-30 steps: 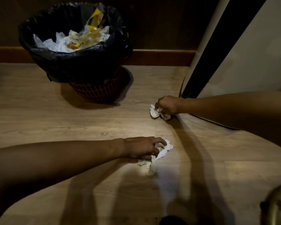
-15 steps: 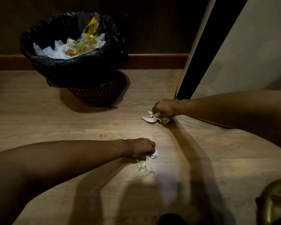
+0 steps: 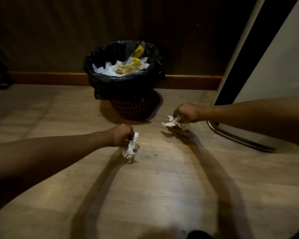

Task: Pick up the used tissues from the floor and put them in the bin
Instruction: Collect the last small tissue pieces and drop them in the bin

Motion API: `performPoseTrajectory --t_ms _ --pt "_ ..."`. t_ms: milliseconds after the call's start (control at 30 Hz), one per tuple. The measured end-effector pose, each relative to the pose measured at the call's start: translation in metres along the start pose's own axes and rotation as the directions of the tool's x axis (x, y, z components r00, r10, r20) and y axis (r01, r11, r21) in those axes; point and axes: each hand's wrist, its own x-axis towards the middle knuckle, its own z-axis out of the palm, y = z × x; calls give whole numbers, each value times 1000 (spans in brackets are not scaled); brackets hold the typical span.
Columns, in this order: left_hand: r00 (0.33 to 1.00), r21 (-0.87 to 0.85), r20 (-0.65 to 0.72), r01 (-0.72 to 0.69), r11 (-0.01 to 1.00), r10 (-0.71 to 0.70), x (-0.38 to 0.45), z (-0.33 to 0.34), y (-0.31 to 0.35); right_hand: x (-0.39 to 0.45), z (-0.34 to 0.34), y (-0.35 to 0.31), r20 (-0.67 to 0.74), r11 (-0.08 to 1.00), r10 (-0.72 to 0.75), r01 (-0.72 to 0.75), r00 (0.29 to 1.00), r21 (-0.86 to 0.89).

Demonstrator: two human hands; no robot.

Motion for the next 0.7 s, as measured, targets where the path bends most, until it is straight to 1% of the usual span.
performPoseTrajectory --t_ms 100,200,300,333,400,467,567,633,700 --pt "998 22 -59 37 999 -35 -23 -19 -10 0 -20 -7 -95 997 50 -43 994 71" --pt "991 44 -123 55 998 -50 -40 -38 -14 -2 -43 -16 -211 990 80 -53 974 131" --pt "980 40 -195 57 998 -48 -52 -52 -20 -6 -68 -29 -253 993 71 -45 965 107" --pt "975 38 -218 58 998 -48 -56 -57 -21 -8 -77 -34 -285 995 55 -27 957 99" --pt "957 5 -282 66 998 -61 -63 -71 -17 -11 -96 -44 -411 995 8 35 912 97" --pt "929 -39 -362 69 997 -78 -67 -86 -13 -13 -114 -57 -552 990 -57 117 832 74" --pt "873 -155 -472 51 987 -119 -73 -105 -8 -10 -138 -79 -675 978 -110 199 730 55" --pt "848 -189 -512 43 981 -136 -77 -116 -5 -5 -151 -93 -728 972 -66 207 683 107" --pt "833 -212 -532 46 976 -154 -81 -123 -2 2 -165 -106 -752 962 18 194 659 192"
